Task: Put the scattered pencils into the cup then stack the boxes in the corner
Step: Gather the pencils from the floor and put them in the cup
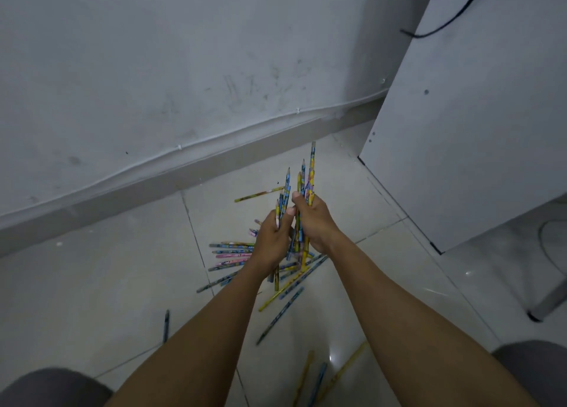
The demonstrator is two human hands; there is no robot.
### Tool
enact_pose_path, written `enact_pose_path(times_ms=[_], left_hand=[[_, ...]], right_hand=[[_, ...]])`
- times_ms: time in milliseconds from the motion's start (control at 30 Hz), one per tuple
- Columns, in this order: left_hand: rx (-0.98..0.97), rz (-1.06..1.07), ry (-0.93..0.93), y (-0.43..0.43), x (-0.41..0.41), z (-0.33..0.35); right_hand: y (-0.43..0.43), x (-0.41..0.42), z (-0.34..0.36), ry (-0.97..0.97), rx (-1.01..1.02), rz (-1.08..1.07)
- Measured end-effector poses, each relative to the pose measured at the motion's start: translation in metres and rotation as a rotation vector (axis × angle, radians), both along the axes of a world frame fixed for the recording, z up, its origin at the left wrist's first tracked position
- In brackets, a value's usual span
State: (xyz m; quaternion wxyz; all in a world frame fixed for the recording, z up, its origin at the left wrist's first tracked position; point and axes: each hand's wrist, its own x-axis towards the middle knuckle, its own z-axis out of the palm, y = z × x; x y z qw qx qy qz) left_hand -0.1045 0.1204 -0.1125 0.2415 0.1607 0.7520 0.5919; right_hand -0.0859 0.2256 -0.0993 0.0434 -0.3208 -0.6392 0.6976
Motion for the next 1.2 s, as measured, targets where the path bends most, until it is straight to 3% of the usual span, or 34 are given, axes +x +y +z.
enact_pose_path(times_ms=[367, 633, 767, 967, 1200], left_hand=[[-0.213, 0.0, -0.066, -0.002, 0.034, 0.243], [-0.271, -0.02, 0.019, 0.002, 0.033, 0.467], [-0.273, -0.041, 0.062, 0.007, 0.021, 0.546], [-0.235, -0.075, 0.169, 0.018, -0.002, 0.634], [-0.121, -0.082, 0.108, 0.051, -0.005, 0.657]], right_hand=[[-0.012, 0.038, 0.234, -0.063, -0.334, -0.147], [-0.018, 0.044, 0.466, -0.006, -0.352, -0.238], [-0.022, 0.038, 0.548, 0.006, -0.341, -0.27], [-0.024, 0.022, 0.634, 0.145, -0.261, -0.299], [0.0, 0.025, 0.657, 0.184, -0.299, -0.271]])
